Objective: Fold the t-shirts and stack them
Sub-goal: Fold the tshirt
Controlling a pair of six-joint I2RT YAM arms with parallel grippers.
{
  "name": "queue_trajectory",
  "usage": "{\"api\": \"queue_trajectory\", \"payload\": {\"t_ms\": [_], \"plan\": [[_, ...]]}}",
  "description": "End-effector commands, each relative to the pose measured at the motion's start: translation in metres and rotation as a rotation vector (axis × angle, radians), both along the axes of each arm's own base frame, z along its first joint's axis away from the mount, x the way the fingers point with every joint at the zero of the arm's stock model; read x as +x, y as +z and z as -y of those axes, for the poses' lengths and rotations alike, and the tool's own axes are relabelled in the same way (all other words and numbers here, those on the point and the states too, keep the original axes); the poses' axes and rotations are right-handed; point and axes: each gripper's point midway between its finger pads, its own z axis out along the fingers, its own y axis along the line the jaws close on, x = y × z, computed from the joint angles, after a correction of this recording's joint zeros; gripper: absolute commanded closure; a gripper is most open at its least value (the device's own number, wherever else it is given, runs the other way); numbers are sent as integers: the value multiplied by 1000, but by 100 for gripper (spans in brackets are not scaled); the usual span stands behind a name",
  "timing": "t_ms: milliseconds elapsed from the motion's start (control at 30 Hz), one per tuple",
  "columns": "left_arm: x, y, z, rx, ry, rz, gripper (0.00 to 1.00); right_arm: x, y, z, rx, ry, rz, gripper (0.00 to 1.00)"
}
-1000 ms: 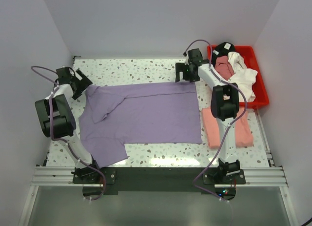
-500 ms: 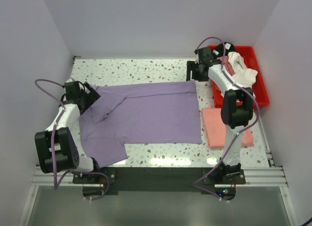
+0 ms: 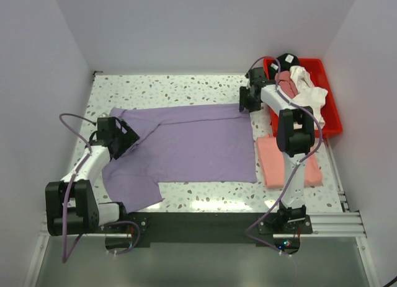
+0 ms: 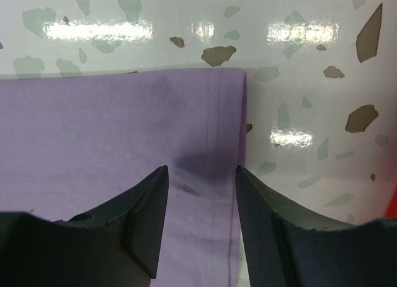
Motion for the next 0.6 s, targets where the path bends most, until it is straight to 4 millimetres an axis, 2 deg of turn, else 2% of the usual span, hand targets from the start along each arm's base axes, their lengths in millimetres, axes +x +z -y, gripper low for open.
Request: {"api": "queue_trajectory", "payload": {"t_ms": [0, 167, 367, 500, 567], "plan": [[4, 15, -3, 21, 31, 35, 11, 17, 20, -2, -1, -14, 63, 49], [5, 10, 1, 24, 22, 22, 12, 17, 18, 4, -29, -24, 58, 50], [10, 5, 8, 30, -2, 5, 12, 11, 10, 5, -30, -24, 32, 56], [11, 1, 4, 67, 9, -11, 13, 7, 3, 5, -26, -24, 11, 56], [13, -1, 11, 85, -20, -22, 15, 5, 0, 5, -30, -23, 2, 57]]}}
